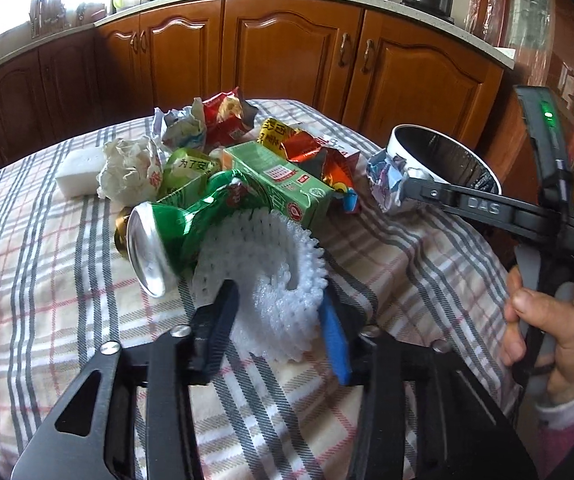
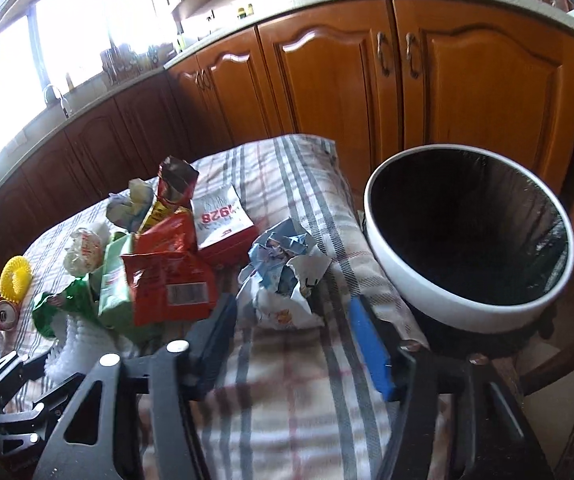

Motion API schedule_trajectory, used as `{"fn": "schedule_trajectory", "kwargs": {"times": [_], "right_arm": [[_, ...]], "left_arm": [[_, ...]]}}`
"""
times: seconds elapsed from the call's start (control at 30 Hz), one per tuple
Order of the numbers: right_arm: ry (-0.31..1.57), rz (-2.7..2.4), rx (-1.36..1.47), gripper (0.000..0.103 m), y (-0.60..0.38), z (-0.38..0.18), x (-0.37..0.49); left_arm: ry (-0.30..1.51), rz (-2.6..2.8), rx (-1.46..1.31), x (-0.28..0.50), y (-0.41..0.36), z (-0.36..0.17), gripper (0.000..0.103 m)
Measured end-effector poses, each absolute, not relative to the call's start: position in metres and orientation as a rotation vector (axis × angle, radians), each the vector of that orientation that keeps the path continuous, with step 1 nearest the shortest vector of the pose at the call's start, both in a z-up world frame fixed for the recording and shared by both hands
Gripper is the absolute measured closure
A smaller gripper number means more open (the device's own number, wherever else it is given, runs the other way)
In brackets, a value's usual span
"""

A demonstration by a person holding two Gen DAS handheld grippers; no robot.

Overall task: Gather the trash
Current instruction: 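Grasp the white foam net with the left tool while the right tool grasps a crumpled wrapper, then carry both items over the black bin and open both tools to drop them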

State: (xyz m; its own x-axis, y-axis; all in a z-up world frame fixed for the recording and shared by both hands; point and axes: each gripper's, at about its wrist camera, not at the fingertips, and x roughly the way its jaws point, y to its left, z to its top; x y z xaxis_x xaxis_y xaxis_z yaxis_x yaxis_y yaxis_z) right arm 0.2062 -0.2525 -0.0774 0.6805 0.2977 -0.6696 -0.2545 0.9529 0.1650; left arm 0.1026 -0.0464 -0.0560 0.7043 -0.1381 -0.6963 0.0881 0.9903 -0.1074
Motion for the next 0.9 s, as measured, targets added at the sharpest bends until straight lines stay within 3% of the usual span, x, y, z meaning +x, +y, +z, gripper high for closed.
{"fn": "schedule_trajectory", "kwargs": {"times": [0.03,0.07,0.17,0.9], "right_arm": [[0.771,0.309,0.054,0.064,-0.252,-0.079,0.209],[0.779,0.319,0.053,0.078,-0.251,-0.081,0.212],[0.767,0.340,0.047,0.085,-0.247,-0.080,0.210],[0.628,0.320,0.187,0.087,-0.319,-0.034,0.153]], "left_arm": [[0.779,-0.133,-0.064,0.101,-0.047,-0.056,0.075],[0.778,-0.138,-0.061,0.100,-0.048,-0.055,0.079],[0.765,-0.159,-0.066,0.095,-0.051,-0.049,0.082],[0.667,-0.352,-0.041,0.097,-0.114,-0.003,0.083]]}}
